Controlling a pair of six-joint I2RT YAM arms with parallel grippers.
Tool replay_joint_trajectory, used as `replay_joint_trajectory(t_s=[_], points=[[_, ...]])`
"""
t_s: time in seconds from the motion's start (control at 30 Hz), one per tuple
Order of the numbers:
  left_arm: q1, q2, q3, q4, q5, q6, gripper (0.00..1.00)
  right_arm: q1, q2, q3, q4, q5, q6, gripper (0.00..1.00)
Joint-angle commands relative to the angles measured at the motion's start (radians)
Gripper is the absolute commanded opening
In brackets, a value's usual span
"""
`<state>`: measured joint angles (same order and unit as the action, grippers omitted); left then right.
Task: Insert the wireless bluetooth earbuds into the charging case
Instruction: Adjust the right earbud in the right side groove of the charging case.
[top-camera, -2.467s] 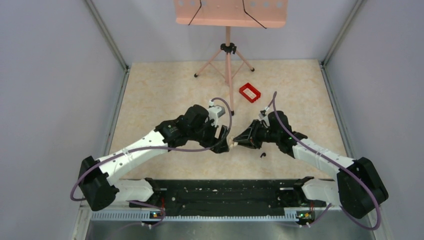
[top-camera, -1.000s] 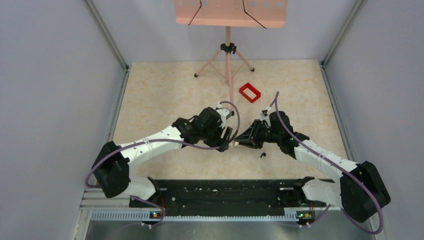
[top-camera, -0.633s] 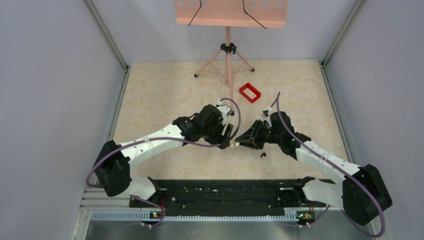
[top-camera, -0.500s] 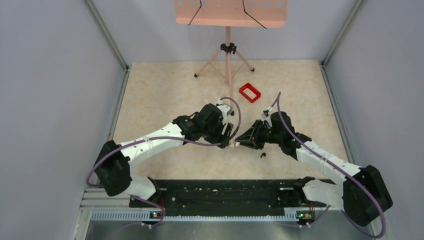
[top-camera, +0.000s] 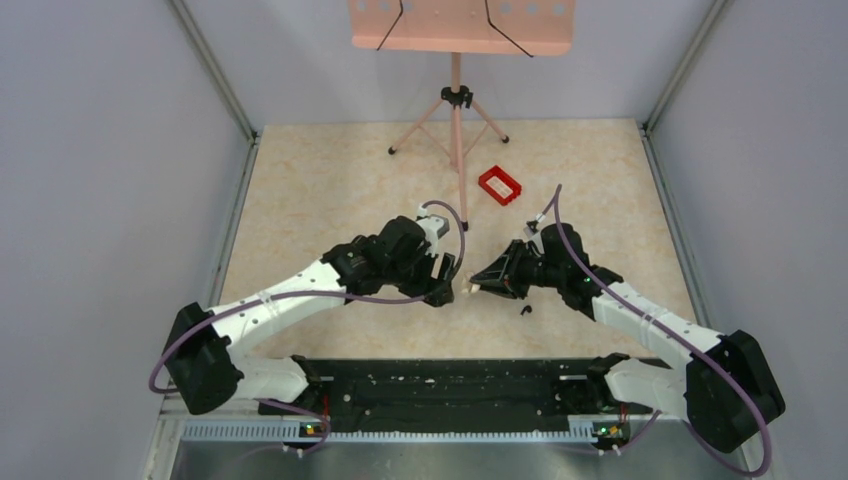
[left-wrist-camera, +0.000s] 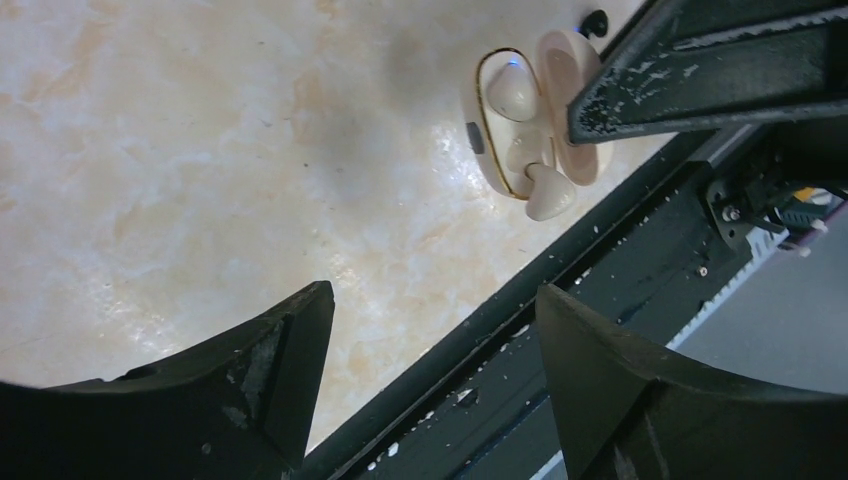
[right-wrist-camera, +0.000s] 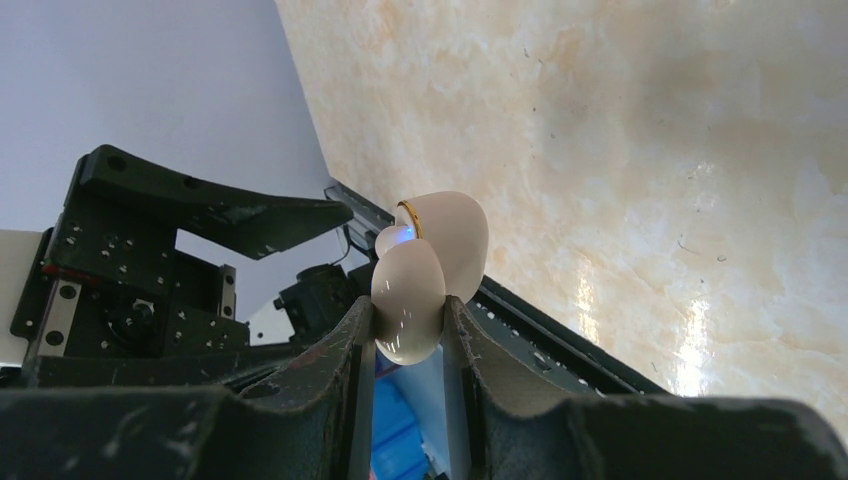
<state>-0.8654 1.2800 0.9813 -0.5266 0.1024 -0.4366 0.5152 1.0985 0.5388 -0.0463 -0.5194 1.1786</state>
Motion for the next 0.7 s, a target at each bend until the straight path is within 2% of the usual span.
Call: replay_joint_trajectory(t_s=[0.0,0.37,0.67], points=[[0.000,0.003,-0.007,0.089,0.134,0.050,0.79,0.013,-0.012,0.034,0.028,-0.002,-0.013,0.00],[0.000,0.122,0.068,0.086,0.119,0.085,0.76,0.013,-0.018,0.041,0.015,-0.001,-0.017,0.00],[0.003,0.148,0.089,0.089,0.088,0.085,0.76,0.013,-0.018,0.043,0.016,-0.007,-0.016,0.00]])
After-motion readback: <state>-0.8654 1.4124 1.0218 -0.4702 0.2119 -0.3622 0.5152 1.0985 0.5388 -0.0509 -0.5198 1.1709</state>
